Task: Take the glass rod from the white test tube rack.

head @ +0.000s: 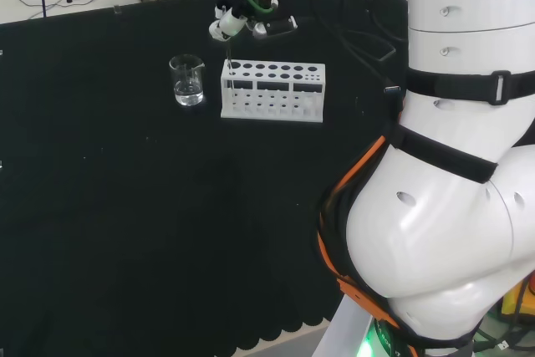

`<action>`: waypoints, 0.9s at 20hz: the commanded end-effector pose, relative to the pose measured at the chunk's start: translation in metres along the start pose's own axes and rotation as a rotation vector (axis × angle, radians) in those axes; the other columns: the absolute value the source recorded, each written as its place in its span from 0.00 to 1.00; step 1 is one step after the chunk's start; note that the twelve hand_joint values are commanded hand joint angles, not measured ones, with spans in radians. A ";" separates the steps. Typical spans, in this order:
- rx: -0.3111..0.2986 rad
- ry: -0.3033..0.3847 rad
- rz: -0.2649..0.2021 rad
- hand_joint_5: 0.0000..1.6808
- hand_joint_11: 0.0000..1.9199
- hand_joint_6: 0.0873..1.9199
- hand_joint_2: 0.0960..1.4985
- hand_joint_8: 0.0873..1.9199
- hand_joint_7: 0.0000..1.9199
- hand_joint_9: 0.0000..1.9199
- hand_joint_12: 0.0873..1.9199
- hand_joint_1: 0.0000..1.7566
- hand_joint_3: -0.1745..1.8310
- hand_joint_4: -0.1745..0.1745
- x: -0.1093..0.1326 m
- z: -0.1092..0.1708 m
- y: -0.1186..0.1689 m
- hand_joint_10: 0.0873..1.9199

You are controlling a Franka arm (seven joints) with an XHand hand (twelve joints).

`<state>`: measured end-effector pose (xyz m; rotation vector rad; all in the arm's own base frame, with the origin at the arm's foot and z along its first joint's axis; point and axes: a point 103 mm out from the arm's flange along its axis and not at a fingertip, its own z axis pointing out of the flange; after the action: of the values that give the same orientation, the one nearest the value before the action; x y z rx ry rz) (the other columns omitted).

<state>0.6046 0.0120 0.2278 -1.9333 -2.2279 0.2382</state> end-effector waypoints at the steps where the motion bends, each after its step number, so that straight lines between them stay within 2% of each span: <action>1: -0.017 -0.012 -0.001 0.33 0.54 0.49 0.52 0.53 0.49 0.76 0.65 0.46 0.38 0.00 0.003 -0.003 -0.002 0.50; 11: -0.054 -0.024 0.002 0.36 0.58 0.49 0.51 0.52 0.51 0.80 0.65 0.49 0.38 0.00 0.006 -0.022 -0.011 0.51; 18: -0.074 -0.033 0.001 0.40 0.62 0.47 0.51 0.51 0.54 0.81 0.64 0.52 0.39 0.00 0.010 -0.022 -0.013 0.51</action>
<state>0.5974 0.0178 0.2525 -1.9729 -2.2740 0.1987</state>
